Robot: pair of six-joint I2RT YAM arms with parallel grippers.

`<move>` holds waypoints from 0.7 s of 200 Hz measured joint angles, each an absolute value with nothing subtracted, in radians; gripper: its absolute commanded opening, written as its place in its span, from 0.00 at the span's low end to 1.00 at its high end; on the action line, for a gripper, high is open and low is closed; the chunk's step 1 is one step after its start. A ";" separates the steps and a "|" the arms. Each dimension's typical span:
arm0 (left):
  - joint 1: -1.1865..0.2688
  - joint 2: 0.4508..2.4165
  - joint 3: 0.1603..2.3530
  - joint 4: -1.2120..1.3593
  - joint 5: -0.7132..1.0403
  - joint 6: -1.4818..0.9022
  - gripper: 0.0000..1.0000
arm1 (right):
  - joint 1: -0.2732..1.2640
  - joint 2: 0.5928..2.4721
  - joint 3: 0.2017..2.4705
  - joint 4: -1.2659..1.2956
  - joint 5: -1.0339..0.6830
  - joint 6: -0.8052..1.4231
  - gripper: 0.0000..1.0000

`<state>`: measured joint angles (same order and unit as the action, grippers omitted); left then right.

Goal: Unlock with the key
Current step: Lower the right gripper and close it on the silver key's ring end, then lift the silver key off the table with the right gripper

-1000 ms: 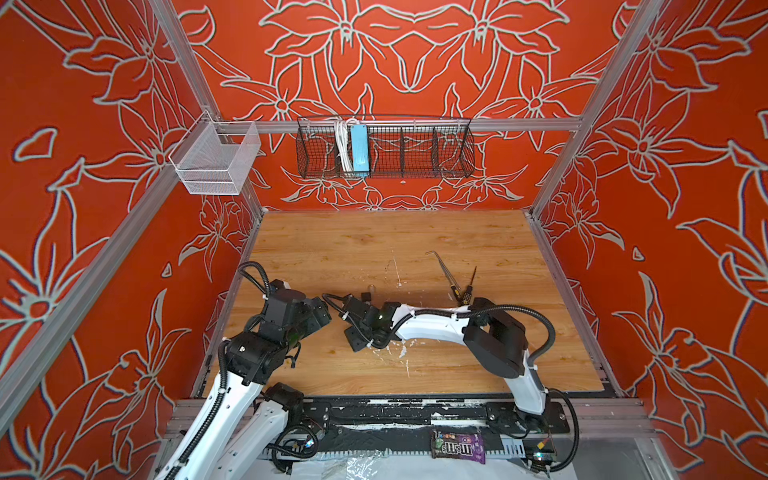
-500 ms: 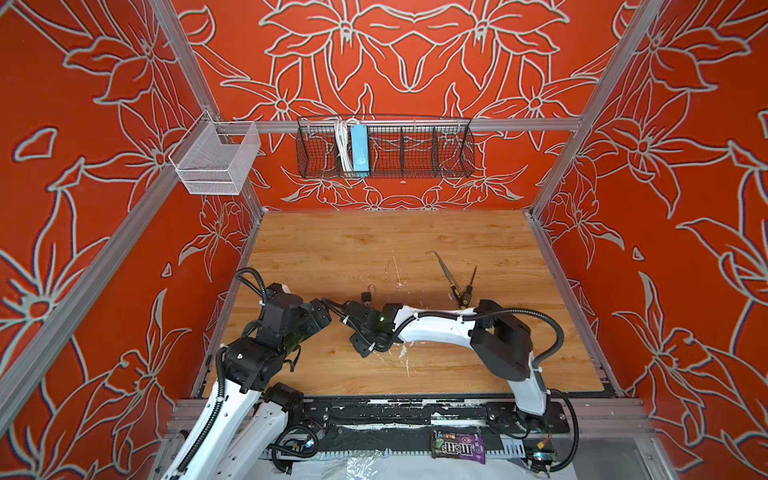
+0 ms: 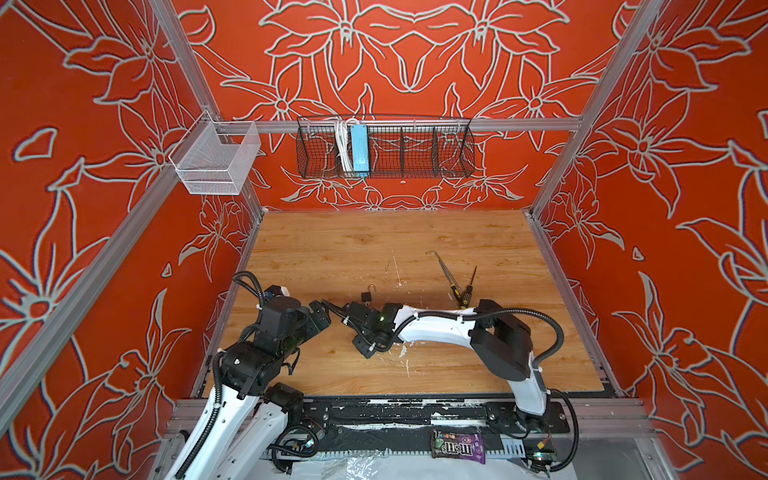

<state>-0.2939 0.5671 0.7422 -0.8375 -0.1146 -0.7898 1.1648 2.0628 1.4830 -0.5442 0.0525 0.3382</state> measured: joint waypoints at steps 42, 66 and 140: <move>-0.294 0.565 0.742 -0.838 -0.110 -0.790 0.98 | 1.165 2.070 1.484 -0.548 0.070 0.329 0.27; -0.294 0.565 0.742 -0.839 -0.109 -0.790 0.98 | 1.165 2.074 1.484 -0.550 0.072 0.324 0.26; -0.294 0.558 0.742 -0.845 -0.108 -0.795 0.98 | 1.164 2.088 1.497 -0.547 0.071 0.321 0.19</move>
